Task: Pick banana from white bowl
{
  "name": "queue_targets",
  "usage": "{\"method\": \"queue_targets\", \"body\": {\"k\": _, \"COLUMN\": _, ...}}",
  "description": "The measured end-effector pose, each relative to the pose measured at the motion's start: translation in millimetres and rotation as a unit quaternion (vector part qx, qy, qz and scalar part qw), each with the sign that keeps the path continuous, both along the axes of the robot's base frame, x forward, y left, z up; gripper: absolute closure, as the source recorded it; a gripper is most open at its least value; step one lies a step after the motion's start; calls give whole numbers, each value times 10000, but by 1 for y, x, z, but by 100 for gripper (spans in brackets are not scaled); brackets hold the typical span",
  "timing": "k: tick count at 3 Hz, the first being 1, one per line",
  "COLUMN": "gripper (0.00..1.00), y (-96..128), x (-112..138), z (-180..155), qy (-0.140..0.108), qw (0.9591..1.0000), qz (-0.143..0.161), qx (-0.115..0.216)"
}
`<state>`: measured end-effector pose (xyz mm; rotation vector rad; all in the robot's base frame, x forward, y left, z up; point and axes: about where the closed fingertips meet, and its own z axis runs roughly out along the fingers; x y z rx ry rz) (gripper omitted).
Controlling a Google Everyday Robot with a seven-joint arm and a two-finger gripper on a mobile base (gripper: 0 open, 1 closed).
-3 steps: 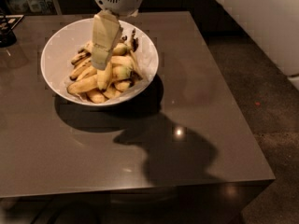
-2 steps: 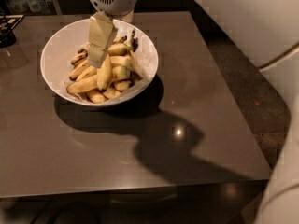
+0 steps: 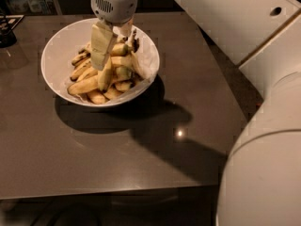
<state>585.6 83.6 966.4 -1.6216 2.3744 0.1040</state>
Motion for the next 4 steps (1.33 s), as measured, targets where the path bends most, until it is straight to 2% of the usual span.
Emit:
{"method": "queue_targets", "body": {"k": 1, "gripper": 23, "y": 11, "x": 6, "z": -11, "qy": 166, "qw": 9998, "qz": 62, "qx": -27}}
{"method": "queue_targets", "body": {"k": 2, "gripper": 22, "y": 35, "x": 8, "z": -15, "qy": 201, "qw": 9993, "qz": 307, "qx": -58}}
{"method": "queue_targets", "body": {"k": 3, "gripper": 32, "y": 54, "x": 7, "z": -12, "qy": 231, "qw": 9986, "qz": 467, "qx": 2}}
{"method": "queue_targets", "body": {"k": 4, "gripper": 29, "y": 63, "x": 8, "z": -20, "qy": 398, "qw": 9980, "qz": 497, "qx": 49}}
